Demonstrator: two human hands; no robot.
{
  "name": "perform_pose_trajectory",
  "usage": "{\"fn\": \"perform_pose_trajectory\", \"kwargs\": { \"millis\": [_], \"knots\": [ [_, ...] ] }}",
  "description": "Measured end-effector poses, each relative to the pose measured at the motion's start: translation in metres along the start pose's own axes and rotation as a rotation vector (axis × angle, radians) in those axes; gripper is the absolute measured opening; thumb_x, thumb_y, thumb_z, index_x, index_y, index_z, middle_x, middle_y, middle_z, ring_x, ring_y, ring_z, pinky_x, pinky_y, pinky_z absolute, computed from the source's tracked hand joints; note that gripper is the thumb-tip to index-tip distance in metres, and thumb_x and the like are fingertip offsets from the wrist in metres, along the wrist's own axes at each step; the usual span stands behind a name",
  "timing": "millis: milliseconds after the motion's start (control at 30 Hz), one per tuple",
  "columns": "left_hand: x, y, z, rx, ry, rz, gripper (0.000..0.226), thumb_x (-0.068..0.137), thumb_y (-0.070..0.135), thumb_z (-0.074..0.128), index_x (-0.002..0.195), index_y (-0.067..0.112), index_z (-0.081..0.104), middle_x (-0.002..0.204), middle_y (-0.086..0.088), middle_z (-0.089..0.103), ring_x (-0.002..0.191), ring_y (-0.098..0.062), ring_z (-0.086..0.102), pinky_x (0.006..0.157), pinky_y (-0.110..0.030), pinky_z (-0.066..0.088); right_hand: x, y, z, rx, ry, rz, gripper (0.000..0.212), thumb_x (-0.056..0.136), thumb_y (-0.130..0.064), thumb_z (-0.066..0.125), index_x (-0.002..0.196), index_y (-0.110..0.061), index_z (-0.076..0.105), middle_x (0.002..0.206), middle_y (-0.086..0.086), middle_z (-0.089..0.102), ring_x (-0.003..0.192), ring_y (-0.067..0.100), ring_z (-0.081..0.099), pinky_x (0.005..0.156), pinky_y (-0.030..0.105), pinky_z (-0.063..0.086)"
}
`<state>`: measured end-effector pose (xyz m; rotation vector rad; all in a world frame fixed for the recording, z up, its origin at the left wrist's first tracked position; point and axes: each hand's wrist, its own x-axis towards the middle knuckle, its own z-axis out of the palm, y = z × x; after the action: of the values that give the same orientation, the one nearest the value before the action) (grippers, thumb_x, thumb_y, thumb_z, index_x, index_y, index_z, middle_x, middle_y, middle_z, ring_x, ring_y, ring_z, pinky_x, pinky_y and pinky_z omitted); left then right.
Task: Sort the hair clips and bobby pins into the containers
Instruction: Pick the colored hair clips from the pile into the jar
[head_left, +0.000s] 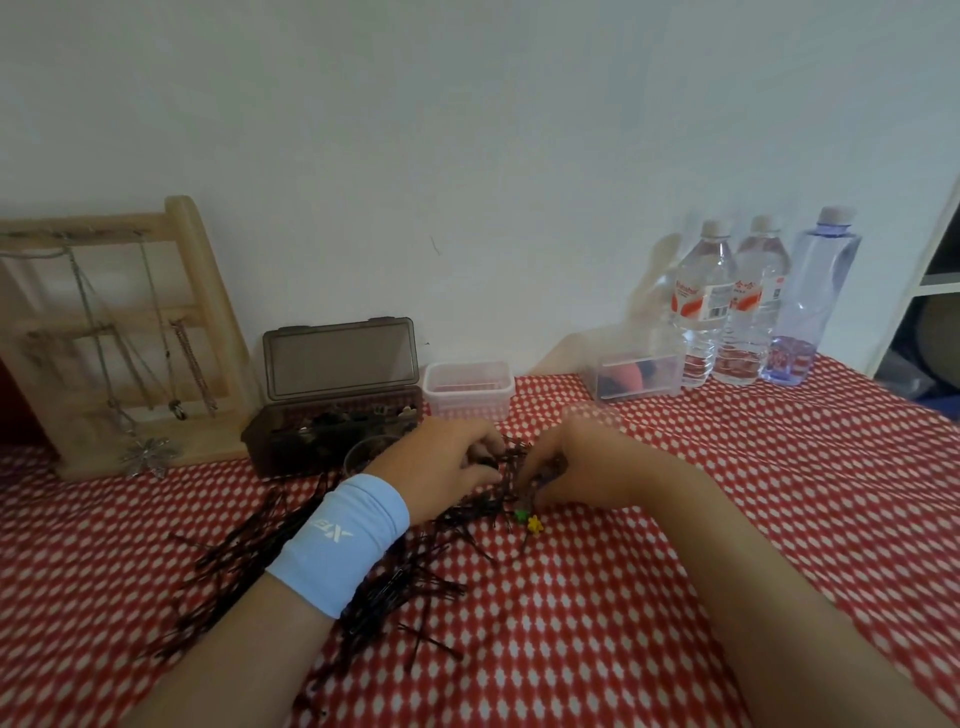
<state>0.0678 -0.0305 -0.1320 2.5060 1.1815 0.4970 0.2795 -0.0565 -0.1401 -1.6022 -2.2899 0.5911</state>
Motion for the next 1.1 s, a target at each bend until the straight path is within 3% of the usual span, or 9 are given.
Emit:
{"fn": "perform_pose_trajectory", "kwargs": {
  "millis": [167,233,333,400,500,633,733,933,1100],
  "knots": [
    [-0.005,-0.001,-0.020,-0.001,0.064,0.030,0.018,0.091,0.031,0.066,0.108,0.030,0.072,0.096,0.020,0.061,0.092,-0.002,0.060,0.085,-0.018,0.045,-0.003,-0.005,-0.002,0.084,0.118,-0.031,0.015,0.085,-0.026,0.077,0.097,-0.035,0.077,0.084,-0.017,0.070,0.074,-0.001,0.060,0.070,0.022,0.052],
    [-0.007,-0.006,-0.031,-0.033,0.109,0.027,0.018,0.091,0.028,0.067,0.107,0.031,0.072,0.103,0.016,0.065,0.094,-0.002,0.061,0.088,-0.020,0.047,-0.001,-0.011,-0.004,0.082,0.136,-0.024,0.013,0.086,-0.027,0.076,0.095,-0.036,0.075,0.085,-0.016,0.069,0.076,-0.002,0.060,0.076,0.024,0.054],
    [-0.009,-0.019,-0.049,-0.053,0.178,-0.009,0.017,0.091,0.024,0.066,0.106,0.031,0.070,0.093,0.021,0.062,0.084,0.006,0.056,0.073,-0.007,0.041,0.011,-0.029,-0.014,0.066,0.143,-0.010,0.009,0.089,-0.031,0.073,0.095,-0.036,0.072,0.091,-0.014,0.068,0.084,0.003,0.062,0.084,0.030,0.056],
    [-0.011,-0.031,-0.061,-0.051,0.231,-0.056,0.015,0.091,0.023,0.067,0.104,0.030,0.068,0.084,0.024,0.055,0.077,0.007,0.053,0.069,-0.008,0.038,0.025,-0.047,-0.020,0.076,0.164,-0.015,0.007,0.090,-0.033,0.070,0.097,-0.035,0.071,0.092,-0.013,0.068,0.086,0.005,0.063,0.082,0.027,0.055],
    [-0.017,-0.053,-0.074,-0.010,0.284,-0.132,0.010,0.091,0.025,0.066,0.100,0.030,0.067,0.086,0.017,0.056,0.077,0.002,0.050,0.075,-0.021,0.041,0.059,-0.075,-0.020,0.065,0.225,-0.038,0.010,0.091,-0.034,0.069,0.100,-0.030,0.071,0.092,-0.012,0.067,0.084,0.004,0.061,0.076,0.025,0.050],
    [-0.028,-0.079,-0.081,-0.034,0.310,-0.185,0.008,0.091,0.024,0.067,0.097,0.029,0.068,0.093,0.013,0.061,0.073,0.009,0.046,0.068,-0.015,0.034,0.107,-0.100,-0.009,0.002,0.243,-0.025,0.024,0.091,-0.035,0.070,0.110,-0.021,0.072,0.093,-0.011,0.064,0.086,0.006,0.060,0.081,0.026,0.050],
    [-0.033,-0.087,-0.086,-0.057,0.279,-0.195,0.008,0.089,0.026,0.069,0.096,0.030,0.069,0.091,0.015,0.063,0.073,0.006,0.050,0.067,-0.013,0.039,0.124,-0.107,-0.004,-0.054,0.213,-0.006,0.041,0.088,-0.033,0.075,0.125,-0.018,0.066,0.106,-0.002,0.066,0.095,0.012,0.060,0.083,0.023,0.044],
    [-0.033,-0.083,-0.087,-0.065,0.123,-0.160,0.014,0.078,0.030,0.080,0.091,0.027,0.075,0.083,0.017,0.066,0.073,0.005,0.058,0.064,-0.010,0.041,0.112,-0.108,-0.002,-0.046,0.129,-0.021,0.019,0.079,-0.035,0.083,0.089,-0.020,0.078,0.085,-0.009,0.071,0.080,0.007,0.064,0.066,0.018,0.049],
    [-0.034,-0.079,-0.085,-0.052,0.078,-0.152,0.012,0.077,0.030,0.081,0.089,0.032,0.076,0.079,0.023,0.067,0.070,0.011,0.058,0.061,-0.005,0.038,0.101,-0.109,-0.007,0.002,0.038,-0.086,0.016,0.084,-0.037,0.079,0.092,-0.024,0.080,0.085,-0.012,0.073,0.080,0.001,0.065,0.068,0.015,0.045]
  ]
}}
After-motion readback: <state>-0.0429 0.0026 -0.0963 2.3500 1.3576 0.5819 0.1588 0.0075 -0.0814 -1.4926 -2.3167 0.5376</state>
